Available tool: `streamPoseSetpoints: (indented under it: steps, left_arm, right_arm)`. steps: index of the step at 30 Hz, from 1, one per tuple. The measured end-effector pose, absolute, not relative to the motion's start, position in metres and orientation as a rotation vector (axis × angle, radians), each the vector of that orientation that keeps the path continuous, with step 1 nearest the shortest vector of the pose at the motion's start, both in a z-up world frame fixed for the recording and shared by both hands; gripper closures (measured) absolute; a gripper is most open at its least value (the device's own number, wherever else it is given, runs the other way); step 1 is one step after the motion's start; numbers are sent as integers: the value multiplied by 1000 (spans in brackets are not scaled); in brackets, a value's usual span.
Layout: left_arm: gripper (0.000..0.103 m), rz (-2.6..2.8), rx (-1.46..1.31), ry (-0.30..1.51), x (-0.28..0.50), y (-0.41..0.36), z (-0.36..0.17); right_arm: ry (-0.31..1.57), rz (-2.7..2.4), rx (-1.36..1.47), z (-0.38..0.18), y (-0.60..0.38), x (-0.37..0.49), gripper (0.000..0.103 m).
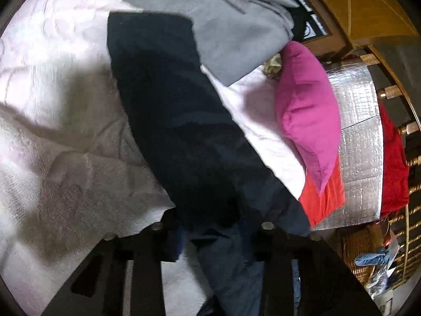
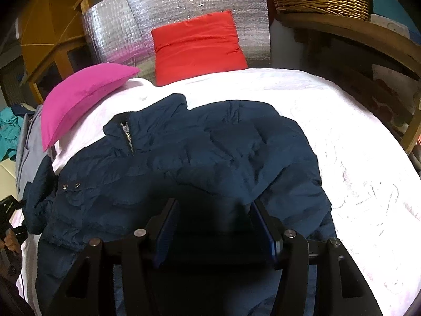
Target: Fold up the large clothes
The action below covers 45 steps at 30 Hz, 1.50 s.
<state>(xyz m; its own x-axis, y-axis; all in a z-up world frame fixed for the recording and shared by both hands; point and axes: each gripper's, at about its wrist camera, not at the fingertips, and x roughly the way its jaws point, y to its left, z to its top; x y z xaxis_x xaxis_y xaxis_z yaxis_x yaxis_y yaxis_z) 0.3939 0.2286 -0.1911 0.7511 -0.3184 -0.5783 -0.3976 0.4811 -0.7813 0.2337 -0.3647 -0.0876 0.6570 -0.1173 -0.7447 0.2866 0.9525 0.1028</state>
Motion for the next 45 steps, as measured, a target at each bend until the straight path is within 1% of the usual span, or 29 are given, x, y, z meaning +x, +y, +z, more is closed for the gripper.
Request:
streamPoseSetpoints:
  steps: [2, 4, 8, 12, 15, 18, 19, 21, 22, 23, 24, 25, 26, 27, 30, 33, 35, 40, 45]
  left_arm:
    - [80, 51, -1050, 737, 394, 222, -178]
    - [83, 30, -994, 714, 391, 209, -161]
    - [85, -54, -807, 665, 379, 155, -114]
    - [85, -155, -632, 658, 360, 81, -90]
    - [87, -246, -539, 708, 351, 23, -97]
    - [87, -274, -418, 814, 354, -29, -123]
    - [87, -263, -390, 856, 356, -40, -135]
    - [87, -271, -435, 904, 356, -40, -148]
    - [81, -293, -492, 920, 357, -34, -149]
    - [68, -321, -535, 930, 354, -27, -147]
    - [61, -345, -567, 940, 351, -21, -144]
    - [48, -364, -600, 946, 345, -14, -139]
    - [33, -368, -632, 951, 340, -4, -135]
    - [29, -353, -652, 953, 333, 6, -131]
    - [27, -302, -730, 902, 308, 44, -123]
    - [25, -198, -835, 848, 301, 91, -123]
    - [24, -106, -901, 841, 309, 121, -132]
    - [24, -63, -1103, 853, 328, 146, -167]
    - [25, -83, -1179, 815, 348, 161, -175]
  right_arm:
    - [817, -233, 228, -85, -367, 232, 43]
    - [811, -234, 239, -83, -370, 230, 43]
    - [804, -232, 282, -79, -378, 226, 43]
    - [801, -236, 344, -77, -389, 220, 43]
    - [807, -245, 372, -78, -396, 217, 43]
    - [815, -252, 372, -78, -399, 216, 43]
    - [817, -254, 371, -78, -400, 216, 43]
    - [819, -258, 379, -78, -404, 216, 43]
    - [820, -259, 386, -77, -407, 216, 43]
    - [820, -260, 396, -77, -410, 215, 43]
    - [818, -262, 406, -76, -412, 215, 43]
    - [815, -264, 413, -74, -415, 213, 43]
    - [813, -266, 414, -73, -416, 212, 43]
    - [813, -267, 413, -73, -417, 212, 43]
    - [811, -256, 420, -71, -417, 209, 43]
    - [806, -247, 424, -69, -415, 205, 43]
    - [806, -240, 424, -69, -413, 203, 43]
    - [812, -230, 408, -70, -407, 206, 43]
    - [828, -226, 399, -75, -404, 211, 43]
